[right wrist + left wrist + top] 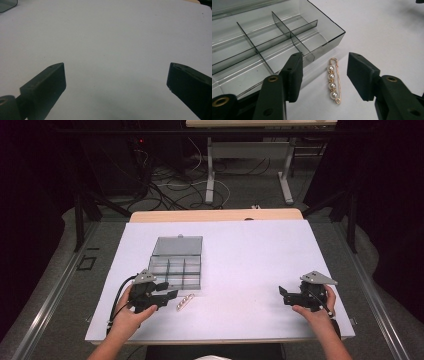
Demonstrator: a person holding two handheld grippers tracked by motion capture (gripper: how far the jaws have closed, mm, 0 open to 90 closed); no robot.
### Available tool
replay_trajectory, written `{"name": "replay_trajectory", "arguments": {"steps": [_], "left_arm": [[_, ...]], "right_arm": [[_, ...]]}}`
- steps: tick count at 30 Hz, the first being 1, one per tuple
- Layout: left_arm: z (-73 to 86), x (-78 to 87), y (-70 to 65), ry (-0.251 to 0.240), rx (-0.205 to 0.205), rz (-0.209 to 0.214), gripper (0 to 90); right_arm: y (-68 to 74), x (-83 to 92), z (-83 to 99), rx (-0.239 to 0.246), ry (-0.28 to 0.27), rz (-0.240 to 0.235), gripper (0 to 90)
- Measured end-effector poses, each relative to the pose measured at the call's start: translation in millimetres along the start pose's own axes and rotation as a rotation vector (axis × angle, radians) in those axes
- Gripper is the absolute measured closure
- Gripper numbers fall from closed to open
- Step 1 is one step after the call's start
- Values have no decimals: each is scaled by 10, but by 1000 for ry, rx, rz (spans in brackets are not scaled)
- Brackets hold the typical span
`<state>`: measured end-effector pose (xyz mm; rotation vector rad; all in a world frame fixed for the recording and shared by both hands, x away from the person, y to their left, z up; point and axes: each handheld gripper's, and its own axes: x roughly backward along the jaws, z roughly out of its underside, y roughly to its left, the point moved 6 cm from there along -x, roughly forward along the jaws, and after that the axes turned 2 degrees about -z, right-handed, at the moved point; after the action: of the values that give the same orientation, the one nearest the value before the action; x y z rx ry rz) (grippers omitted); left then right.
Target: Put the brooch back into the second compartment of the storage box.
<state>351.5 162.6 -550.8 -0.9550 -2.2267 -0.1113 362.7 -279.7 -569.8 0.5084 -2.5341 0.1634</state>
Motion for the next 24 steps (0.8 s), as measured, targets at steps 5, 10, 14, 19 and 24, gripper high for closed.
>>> {"name": "replay_trajectory", "arguments": {"steps": [5,10,14,19,24], "left_arm": [[-10,-51,-3,47,34,19,512],[-28,-109,-14,102,64,33,518],[-52,-156,-28,133,69,28,517],[-74,-212,-41,157,65,29,516],[-70,-265,-67,175,77,26,516]], "right_arm": [[-5,-1,3,4,0,-2,17],[-8,-13,14,-3,4,2,17],[-5,-13,17,-8,9,3,17],[-6,-12,19,-9,10,3,17],[-5,-7,21,-11,13,-3,17]]}}
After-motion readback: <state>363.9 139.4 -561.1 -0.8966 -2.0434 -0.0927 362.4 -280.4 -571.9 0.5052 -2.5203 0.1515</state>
